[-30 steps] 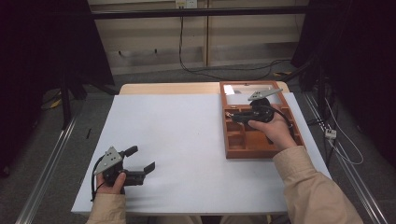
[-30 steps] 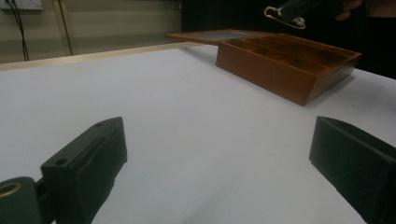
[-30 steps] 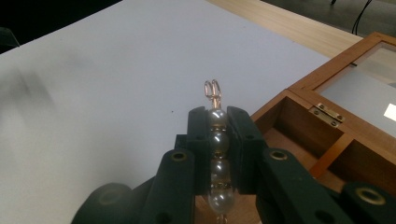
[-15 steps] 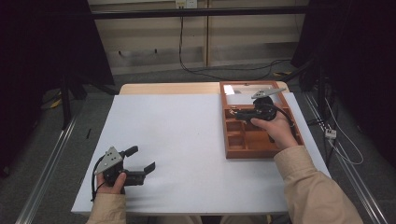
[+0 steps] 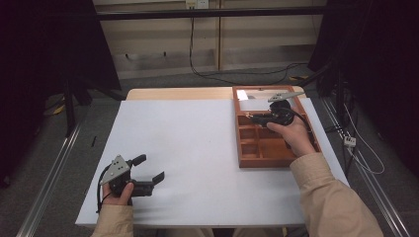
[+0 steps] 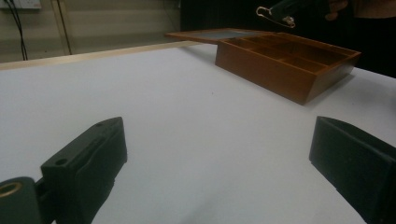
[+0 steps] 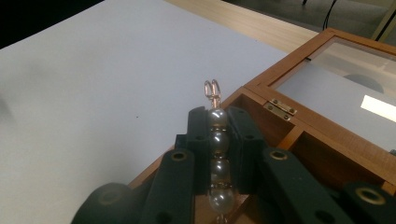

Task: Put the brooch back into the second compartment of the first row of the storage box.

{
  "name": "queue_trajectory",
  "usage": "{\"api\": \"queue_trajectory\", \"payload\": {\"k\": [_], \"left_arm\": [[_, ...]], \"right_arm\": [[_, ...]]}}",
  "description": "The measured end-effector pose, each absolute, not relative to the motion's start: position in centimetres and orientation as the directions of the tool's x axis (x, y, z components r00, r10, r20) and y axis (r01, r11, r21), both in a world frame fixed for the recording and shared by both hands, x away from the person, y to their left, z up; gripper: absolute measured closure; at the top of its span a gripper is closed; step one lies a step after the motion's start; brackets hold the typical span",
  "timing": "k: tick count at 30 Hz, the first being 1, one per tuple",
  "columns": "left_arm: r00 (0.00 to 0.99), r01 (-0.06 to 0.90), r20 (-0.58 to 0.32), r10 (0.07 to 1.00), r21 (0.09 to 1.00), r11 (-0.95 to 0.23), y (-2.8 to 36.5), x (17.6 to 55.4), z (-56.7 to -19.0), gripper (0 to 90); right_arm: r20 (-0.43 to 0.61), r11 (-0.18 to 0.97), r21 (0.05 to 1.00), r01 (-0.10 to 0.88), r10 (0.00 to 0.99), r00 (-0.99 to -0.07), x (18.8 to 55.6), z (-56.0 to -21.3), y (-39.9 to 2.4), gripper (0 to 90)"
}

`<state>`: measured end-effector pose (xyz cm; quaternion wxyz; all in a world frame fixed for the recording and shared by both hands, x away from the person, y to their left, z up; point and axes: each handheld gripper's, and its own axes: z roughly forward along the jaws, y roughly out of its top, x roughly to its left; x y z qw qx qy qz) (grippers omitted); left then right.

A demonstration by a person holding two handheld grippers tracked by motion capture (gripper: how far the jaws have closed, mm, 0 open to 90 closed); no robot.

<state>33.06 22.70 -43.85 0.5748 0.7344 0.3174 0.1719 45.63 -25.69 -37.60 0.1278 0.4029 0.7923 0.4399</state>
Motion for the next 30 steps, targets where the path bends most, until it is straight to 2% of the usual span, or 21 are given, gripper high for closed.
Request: {"api": "queue_trajectory", "payload": {"k": [30], "left_arm": [[0.739, 0.273, -0.119, 0.663, 0.953, -0.133, 22.7, 33.1, -43.9, 4.0]], "right_arm": [[0.161, 0.246, 0.801, 0.545, 0.789, -0.593, 47.2, -38.3, -27.1, 80.3]]}}
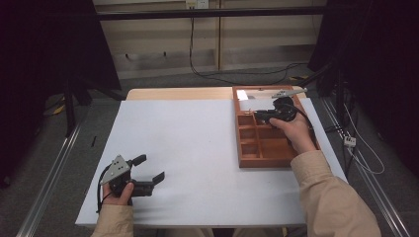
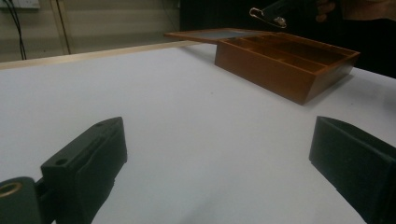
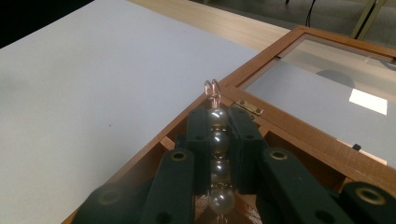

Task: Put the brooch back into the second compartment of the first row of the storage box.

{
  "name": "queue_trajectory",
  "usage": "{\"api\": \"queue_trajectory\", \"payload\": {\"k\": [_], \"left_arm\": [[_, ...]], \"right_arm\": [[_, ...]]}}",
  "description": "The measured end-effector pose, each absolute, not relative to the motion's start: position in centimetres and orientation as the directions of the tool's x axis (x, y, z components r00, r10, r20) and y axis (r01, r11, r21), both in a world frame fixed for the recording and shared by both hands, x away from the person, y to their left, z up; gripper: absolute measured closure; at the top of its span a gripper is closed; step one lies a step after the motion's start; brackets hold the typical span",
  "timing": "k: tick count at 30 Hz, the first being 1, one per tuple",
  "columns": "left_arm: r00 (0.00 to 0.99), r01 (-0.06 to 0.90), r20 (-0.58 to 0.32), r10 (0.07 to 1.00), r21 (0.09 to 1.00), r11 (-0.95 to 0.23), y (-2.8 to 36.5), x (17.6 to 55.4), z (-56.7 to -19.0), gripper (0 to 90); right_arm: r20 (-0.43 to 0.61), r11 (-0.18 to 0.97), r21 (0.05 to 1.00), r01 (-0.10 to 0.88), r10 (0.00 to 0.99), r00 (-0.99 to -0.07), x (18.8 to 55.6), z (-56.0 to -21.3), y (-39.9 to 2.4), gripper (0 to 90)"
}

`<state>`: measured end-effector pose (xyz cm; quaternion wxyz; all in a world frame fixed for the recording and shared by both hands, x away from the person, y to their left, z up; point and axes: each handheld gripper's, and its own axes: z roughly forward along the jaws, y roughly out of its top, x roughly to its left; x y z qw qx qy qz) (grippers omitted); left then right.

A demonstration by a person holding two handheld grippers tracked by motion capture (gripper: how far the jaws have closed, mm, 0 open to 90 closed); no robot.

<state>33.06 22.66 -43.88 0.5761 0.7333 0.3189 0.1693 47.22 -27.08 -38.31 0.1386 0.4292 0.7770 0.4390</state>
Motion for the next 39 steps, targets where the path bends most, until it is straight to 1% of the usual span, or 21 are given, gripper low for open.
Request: {"api": "queue_trajectory", "payload": {"k": [39], "left_arm": [[0.743, 0.273, -0.118, 0.658, 0.952, -0.137, 22.6, 33.1, -43.9, 4.0]], "right_arm": [[0.146, 0.240, 0.794, 0.558, 0.816, -0.559, 48.4, -39.9, -27.7, 80.3]]}}
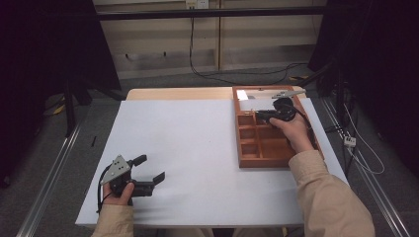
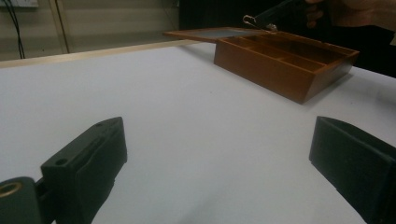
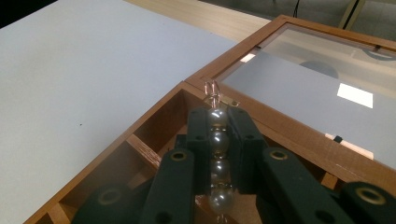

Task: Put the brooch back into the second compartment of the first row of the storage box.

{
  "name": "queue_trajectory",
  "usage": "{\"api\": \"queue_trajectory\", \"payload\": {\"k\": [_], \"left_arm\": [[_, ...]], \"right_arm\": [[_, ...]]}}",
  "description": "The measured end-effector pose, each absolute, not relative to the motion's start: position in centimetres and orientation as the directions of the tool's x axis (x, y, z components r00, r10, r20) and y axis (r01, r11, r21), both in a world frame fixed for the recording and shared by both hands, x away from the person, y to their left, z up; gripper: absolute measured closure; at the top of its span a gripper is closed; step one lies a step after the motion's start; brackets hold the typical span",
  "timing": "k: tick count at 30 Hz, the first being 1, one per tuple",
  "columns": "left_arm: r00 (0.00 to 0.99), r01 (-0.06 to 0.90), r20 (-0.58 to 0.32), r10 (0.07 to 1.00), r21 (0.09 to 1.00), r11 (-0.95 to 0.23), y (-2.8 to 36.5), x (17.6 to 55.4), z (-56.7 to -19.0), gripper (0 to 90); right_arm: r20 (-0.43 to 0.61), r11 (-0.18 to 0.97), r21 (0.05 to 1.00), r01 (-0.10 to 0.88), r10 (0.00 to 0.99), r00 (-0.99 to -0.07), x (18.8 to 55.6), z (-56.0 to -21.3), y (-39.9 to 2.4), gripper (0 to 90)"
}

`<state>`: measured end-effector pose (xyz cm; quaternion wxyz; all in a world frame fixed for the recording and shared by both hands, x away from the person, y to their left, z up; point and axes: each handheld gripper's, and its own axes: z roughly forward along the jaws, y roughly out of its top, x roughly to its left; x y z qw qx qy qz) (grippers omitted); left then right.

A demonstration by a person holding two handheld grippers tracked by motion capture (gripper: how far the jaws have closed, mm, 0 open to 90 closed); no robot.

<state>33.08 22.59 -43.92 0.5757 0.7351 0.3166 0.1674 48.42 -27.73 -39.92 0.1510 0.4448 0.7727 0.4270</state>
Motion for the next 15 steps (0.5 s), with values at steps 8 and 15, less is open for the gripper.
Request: {"api": "queue_trajectory", "payload": {"k": [8, 15], "left_arm": [[0.744, 0.275, -0.120, 0.657, 0.952, -0.137, 22.56, 33.07, -43.92, 4.0], [0.744, 0.274, -0.120, 0.657, 0.952, -0.136, 22.58, 33.05, -43.92, 4.0]], "right_arm": [[0.144, 0.235, 0.793, 0.563, 0.825, -0.547, 48.49, -40.14, -28.07, 80.2], [0.144, 0.234, 0.792, 0.564, 0.826, -0.545, 48.59, -40.36, -28.41, 80.2]]}}
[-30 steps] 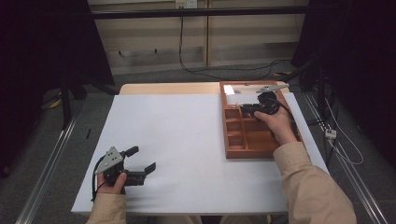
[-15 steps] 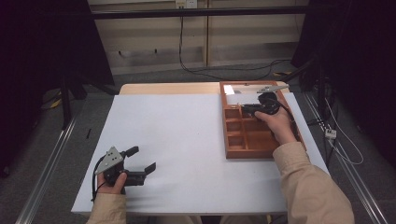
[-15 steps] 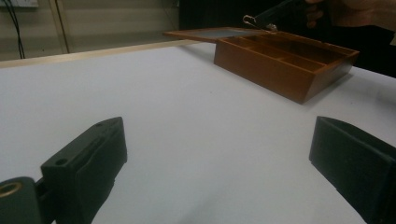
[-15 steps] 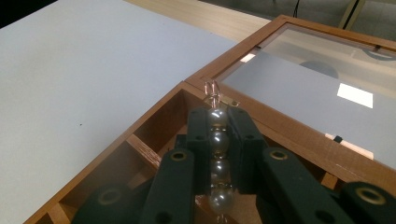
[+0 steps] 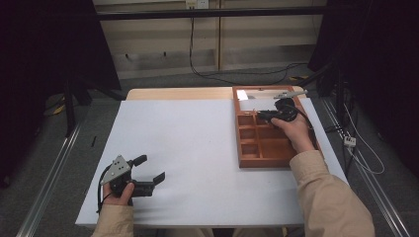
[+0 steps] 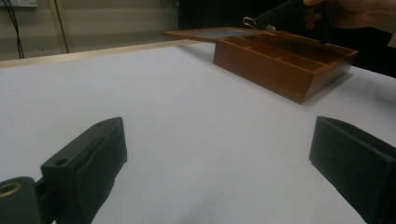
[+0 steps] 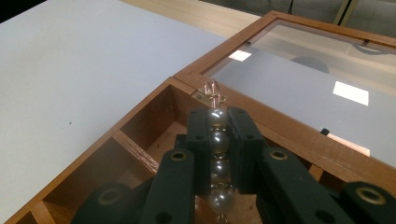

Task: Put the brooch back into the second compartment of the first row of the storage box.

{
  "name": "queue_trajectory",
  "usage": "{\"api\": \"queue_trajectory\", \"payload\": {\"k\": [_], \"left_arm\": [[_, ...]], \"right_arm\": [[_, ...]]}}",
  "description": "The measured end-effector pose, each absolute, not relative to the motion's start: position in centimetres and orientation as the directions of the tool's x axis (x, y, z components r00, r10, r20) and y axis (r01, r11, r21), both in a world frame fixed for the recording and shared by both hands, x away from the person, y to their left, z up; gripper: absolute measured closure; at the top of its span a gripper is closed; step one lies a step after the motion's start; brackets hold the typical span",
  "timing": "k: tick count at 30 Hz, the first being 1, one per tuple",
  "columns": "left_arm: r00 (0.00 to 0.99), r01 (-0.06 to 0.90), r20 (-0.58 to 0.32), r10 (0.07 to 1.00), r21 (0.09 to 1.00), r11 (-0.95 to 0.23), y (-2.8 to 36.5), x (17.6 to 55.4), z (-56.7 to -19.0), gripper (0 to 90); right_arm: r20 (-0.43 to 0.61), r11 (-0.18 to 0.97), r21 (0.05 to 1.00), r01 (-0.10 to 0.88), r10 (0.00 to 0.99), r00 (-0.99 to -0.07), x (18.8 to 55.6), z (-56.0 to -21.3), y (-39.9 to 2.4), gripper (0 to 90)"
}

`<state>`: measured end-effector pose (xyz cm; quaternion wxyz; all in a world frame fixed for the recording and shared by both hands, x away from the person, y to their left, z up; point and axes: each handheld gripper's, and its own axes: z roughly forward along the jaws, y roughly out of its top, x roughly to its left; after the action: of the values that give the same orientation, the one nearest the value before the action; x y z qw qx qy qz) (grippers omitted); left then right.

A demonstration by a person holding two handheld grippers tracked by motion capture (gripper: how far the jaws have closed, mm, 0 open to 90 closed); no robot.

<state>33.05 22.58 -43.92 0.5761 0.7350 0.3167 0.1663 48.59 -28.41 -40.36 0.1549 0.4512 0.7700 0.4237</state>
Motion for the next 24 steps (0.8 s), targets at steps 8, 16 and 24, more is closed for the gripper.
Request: {"api": "queue_trajectory", "payload": {"k": [8, 16, 24], "left_arm": [[0.745, 0.274, -0.120, 0.656, 0.952, -0.137, 22.59, 33.05, -43.92, 4.0], [0.745, 0.275, -0.120, 0.657, 0.952, -0.137, 22.58, 33.05, -43.93, 4.0], [0.746, 0.274, -0.112, 0.656, 0.950, -0.148, 22.63, 33.07, -43.93, 4.0]], "right_arm": [[0.143, 0.233, 0.791, 0.566, 0.829, -0.541, 48.70, -40.57, -28.67, 80.2], [0.143, 0.229, 0.790, 0.568, 0.833, -0.534, 48.74, -40.67, -28.98, 80.2], [0.138, 0.229, 0.788, 0.571, 0.838, -0.527, 48.84, -40.85, -29.17, 80.1]]}}
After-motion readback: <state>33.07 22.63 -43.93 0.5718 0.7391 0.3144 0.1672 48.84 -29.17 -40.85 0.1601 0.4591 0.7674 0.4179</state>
